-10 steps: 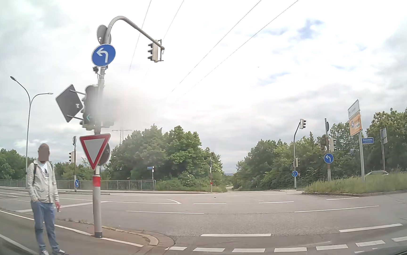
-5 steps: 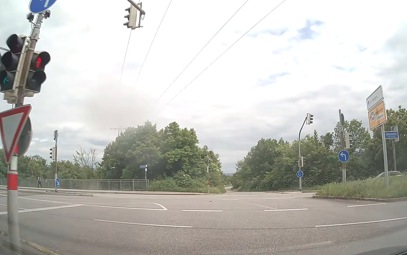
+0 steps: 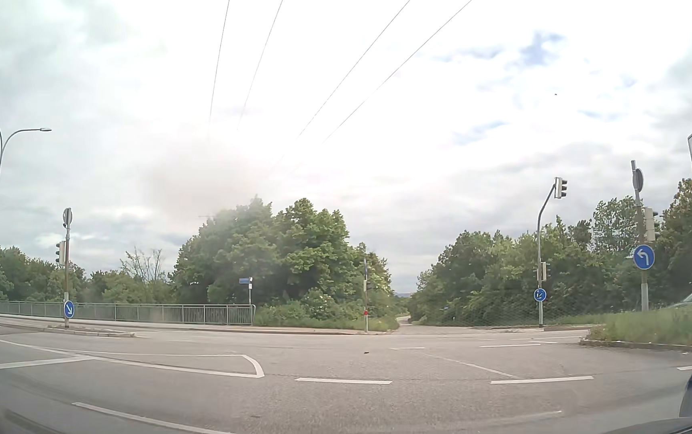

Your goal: Follow the waypoints while adhering to traffic rules and regulations

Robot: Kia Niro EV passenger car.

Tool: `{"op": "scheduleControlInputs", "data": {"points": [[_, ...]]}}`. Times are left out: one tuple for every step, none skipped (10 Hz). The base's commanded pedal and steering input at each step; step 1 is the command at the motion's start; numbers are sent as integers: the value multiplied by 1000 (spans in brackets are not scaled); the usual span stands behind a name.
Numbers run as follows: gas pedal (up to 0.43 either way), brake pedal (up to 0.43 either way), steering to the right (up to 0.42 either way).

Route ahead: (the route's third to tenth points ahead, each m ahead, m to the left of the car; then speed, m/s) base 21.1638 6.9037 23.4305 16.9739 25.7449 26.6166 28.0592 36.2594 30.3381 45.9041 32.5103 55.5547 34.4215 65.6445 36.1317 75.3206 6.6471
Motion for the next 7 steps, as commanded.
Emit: {"op": "scheduleControlInputs", "data": {"points": [[299,0,-76],[268,0,-90],[260,0,-103],[260,0,-116],[248,0,-126],[220,0,-136],[177,0,-148]]}}
